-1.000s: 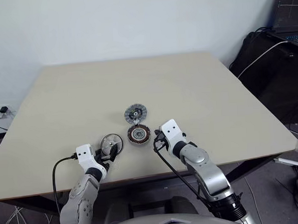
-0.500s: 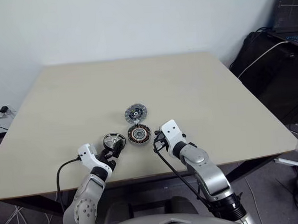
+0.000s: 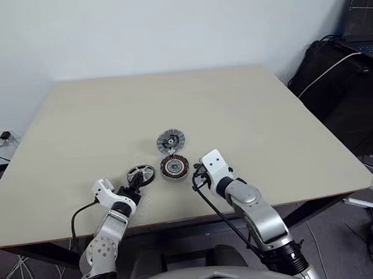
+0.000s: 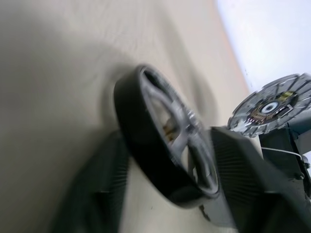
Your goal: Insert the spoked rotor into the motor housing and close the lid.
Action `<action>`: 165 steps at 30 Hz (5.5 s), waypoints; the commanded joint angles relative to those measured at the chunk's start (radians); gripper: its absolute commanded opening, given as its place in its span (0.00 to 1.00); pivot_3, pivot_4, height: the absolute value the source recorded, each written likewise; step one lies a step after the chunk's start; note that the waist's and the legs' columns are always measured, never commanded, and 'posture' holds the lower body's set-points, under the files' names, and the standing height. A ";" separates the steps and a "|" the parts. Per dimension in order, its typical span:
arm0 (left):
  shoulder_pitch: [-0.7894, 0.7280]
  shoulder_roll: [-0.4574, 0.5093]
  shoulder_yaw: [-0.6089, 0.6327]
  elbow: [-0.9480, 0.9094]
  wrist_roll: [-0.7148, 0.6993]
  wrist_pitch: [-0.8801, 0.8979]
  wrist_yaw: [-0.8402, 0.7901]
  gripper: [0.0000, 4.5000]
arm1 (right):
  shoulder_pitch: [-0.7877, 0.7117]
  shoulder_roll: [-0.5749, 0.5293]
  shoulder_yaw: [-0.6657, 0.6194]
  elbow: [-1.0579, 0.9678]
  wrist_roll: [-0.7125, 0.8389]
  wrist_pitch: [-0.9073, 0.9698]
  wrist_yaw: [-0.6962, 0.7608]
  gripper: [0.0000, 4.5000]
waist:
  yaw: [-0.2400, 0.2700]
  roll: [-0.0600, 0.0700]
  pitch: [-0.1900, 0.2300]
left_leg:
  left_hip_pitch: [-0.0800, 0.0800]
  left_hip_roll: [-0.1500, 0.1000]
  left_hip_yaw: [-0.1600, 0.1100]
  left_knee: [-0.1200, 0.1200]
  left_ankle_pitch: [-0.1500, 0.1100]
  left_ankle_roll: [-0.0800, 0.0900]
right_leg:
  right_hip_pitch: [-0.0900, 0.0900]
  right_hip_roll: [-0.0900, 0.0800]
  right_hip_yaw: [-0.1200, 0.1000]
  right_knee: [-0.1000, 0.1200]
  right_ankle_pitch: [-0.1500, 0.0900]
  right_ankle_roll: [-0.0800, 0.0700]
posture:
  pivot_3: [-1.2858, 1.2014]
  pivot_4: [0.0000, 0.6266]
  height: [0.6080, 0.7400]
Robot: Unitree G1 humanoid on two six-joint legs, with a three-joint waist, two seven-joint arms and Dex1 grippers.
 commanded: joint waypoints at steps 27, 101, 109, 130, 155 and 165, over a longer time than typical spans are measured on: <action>-0.073 -0.020 -0.215 -0.125 -0.140 -0.066 -0.247 0.10 | 0.008 -0.031 -0.054 -0.100 0.040 0.018 0.000 0.00 | 0.000 -0.001 -0.001 | 0.001 -0.001 -0.004 0.000 -0.001 -0.004 | 0.001 0.002 0.001 0.000 0.001 0.000 | 0.52 0.00 1.00; 0.088 0.110 -0.342 -0.161 0.374 -0.275 -0.224 0.39 | 0.009 0.000 -0.056 -0.085 0.058 0.031 -0.022 0.00 | 0.001 -0.001 0.005 | -0.001 -0.002 -0.006 -0.002 -0.002 -0.006 | -0.001 0.002 0.001 -0.002 0.000 0.000 | 0.52 0.00 1.00; 0.139 0.180 -0.398 -0.124 0.627 -0.460 -0.226 0.00 | -0.112 0.063 -0.032 0.037 0.065 0.066 -0.026 0.00 | 0.001 0.001 0.007 | -0.001 -0.001 -0.005 -0.002 -0.002 -0.006 | -0.002 0.001 0.001 -0.002 0.000 -0.001 | 0.52 0.00 1.00; 0.193 0.163 -0.421 -0.067 0.822 -0.599 -0.146 0.00 | -0.339 0.119 0.050 0.470 0.042 -0.039 0.046 0.00 | -0.003 0.003 0.007 | -0.001 -0.001 -0.004 -0.003 0.000 -0.002 | -0.003 0.002 0.001 -0.001 0.000 -0.001 | 0.52 0.00 1.00; 0.166 0.146 -0.436 -0.020 0.825 -0.616 -0.142 0.00 | -0.532 -0.277 0.347 0.208 -0.051 0.069 0.519 0.49 | 0.001 0.004 0.006 | 0.000 -0.001 -0.004 -0.002 0.001 -0.001 | -0.003 0.002 0.000 0.000 0.000 -0.001 | 0.52 0.00 1.00; 0.175 0.135 -0.432 -0.015 0.824 -0.628 -0.130 0.00 | -0.572 -0.248 0.396 0.310 -0.105 0.008 0.570 0.49 | 0.006 0.004 0.006 | -0.001 -0.001 -0.004 -0.001 0.001 -0.001 | -0.002 0.002 0.000 0.000 0.000 -0.001 | 0.52 0.00 1.00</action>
